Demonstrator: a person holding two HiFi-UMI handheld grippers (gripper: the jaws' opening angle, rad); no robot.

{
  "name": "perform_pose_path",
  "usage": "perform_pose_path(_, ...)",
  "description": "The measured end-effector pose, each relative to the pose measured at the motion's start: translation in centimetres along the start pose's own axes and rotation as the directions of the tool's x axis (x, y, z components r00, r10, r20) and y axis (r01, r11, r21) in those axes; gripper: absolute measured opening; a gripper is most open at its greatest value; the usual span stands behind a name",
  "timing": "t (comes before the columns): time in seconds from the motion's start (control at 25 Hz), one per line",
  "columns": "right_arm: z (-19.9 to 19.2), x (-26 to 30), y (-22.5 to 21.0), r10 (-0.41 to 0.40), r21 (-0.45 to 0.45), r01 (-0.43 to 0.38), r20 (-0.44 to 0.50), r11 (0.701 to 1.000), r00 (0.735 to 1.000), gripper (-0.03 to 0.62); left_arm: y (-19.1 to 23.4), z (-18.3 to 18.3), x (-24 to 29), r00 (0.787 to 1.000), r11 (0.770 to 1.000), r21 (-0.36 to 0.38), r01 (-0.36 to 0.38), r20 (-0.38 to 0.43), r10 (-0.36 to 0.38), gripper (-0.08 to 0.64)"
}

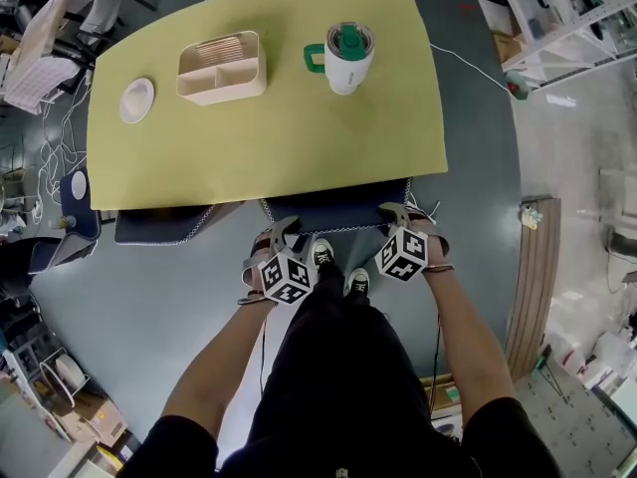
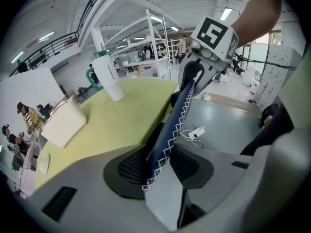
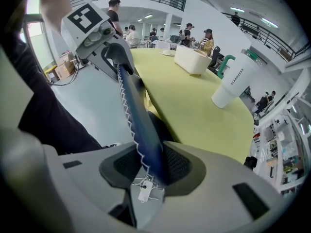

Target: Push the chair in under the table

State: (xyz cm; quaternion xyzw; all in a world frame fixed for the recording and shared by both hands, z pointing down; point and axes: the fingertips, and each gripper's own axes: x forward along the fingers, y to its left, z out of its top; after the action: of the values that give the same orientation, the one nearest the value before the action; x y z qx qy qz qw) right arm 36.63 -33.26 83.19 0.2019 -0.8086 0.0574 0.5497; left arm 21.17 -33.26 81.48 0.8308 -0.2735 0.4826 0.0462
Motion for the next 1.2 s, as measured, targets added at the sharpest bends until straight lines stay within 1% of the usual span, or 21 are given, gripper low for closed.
perform_pose_path(0.28,0.1,0.2,0.0,0.022,0.016,-0.022,-0.014,1.0,1.0,0.132,0.0,-0.1,0.1,1.0,1.0,0.004,0.018,-0.002,-0.018,0.155)
perform_pose_path(0.64,0.0,0.0,1.0,0.005,0.044,-0.003,-0.056,0.999,0.998,0.143,-0.5,-0.8,-0.3,0.999,0.999,-0.005,0.049,0.003,-0.049,0.17)
perform_pose_path(0.8,-0.1,-1.2,0.5,-0.025,0.046,0.028,-0.065,0.999,0.998,0.15,0.0,-0.6,-0.9,0.999,0.999,-0.03,0.037,0.012,-0.037,0.198)
perform_pose_path(0.92,-0.6,-2.8,0.6,-0.039,0.053,0.043,-0.062,0.998,0.997,0.152,0.0,-0.6,-1.9,1.0,0.999,-0.037,0.013,0.02,-0.012,0.199)
perform_pose_path(1.0,-0.8,-4.2,0.4,-0.051,0.082,0.055,-0.045,0.995,0.998,0.15,0.2,-0.6,-3.0,0.999,0.998,-0.068,-0.015,0.028,0.017,0.199)
perform_pose_path(1.08,-0.4,-5.5,-0.1,-0.074,0.122,0.074,-0.001,0.99,0.997,0.141,0.6,-0.4,-4.2,0.998,0.993,-0.109,-0.05,0.044,0.056,0.199)
perform_pose_path(1.16,0.1,-6.9,-0.8,-0.107,0.18,0.095,0.058,0.979,0.993,0.112,0.5,-0.1,-5.3,0.995,0.987,-0.144,-0.069,0.063,0.079,0.198)
perform_pose_path(1.2,0.4,-7.7,-1.1,-0.123,0.215,0.102,0.087,0.971,0.989,0.088,0.3,0.2,-5.7,0.994,0.984,-0.161,-0.071,0.075,0.084,0.19)
